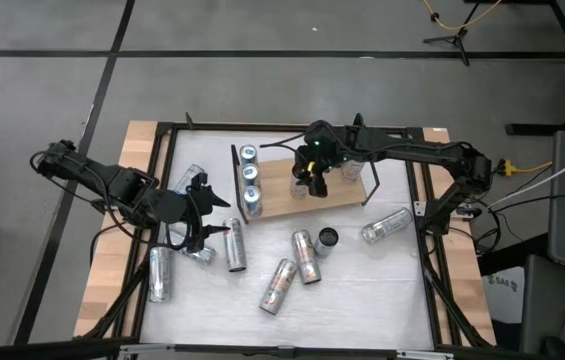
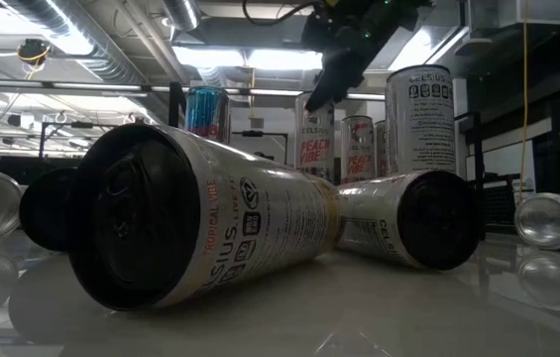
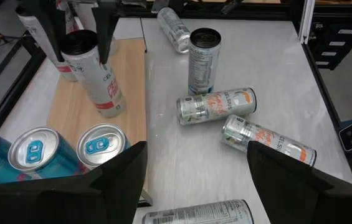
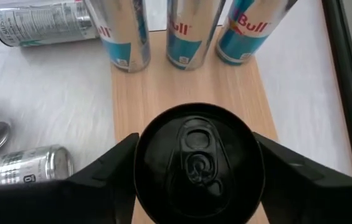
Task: Place canned beverage on shelf
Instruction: Put the white-pink soda can on the shelf with the other white-pink soda can
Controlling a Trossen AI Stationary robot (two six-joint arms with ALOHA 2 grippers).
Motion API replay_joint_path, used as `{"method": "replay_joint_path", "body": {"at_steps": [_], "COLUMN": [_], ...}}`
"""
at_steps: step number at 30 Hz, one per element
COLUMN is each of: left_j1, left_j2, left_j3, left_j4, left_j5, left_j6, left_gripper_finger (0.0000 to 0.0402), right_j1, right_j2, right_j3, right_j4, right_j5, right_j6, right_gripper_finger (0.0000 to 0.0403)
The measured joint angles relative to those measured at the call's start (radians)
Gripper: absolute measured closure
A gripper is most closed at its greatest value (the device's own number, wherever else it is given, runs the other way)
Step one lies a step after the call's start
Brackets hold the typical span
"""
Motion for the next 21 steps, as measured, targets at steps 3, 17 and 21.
{"method": "replay_joint_path", "body": {"at_steps": [3, 17, 21], "left_j1": [0.0, 0.0, 0.0], "left_j2": [0.0, 0.0, 0.0], "left_j3": [0.0, 0.0, 0.0], "left_j4": [0.0, -0.001, -0.001], "left_j5": [0.0, -0.002, -0.002], "left_j6": [0.0, 0.0, 0.0], "left_gripper_finger": [0.0134, 0.0134, 0.0134], "right_j1": [0.0, -0.001, -0.003], "right_j2": [-0.011, -0.136, -0.14], "right_j3": [0.0, -0.002, -0.002], "right_j4": [-0.034, -0.223, -0.273], "right_j5": [0.0, 0.107, 0.106], "right_j6": [0.0, 0.022, 0.026], "right_gripper_finger": [0.016, 0.0155, 0.0154]}}
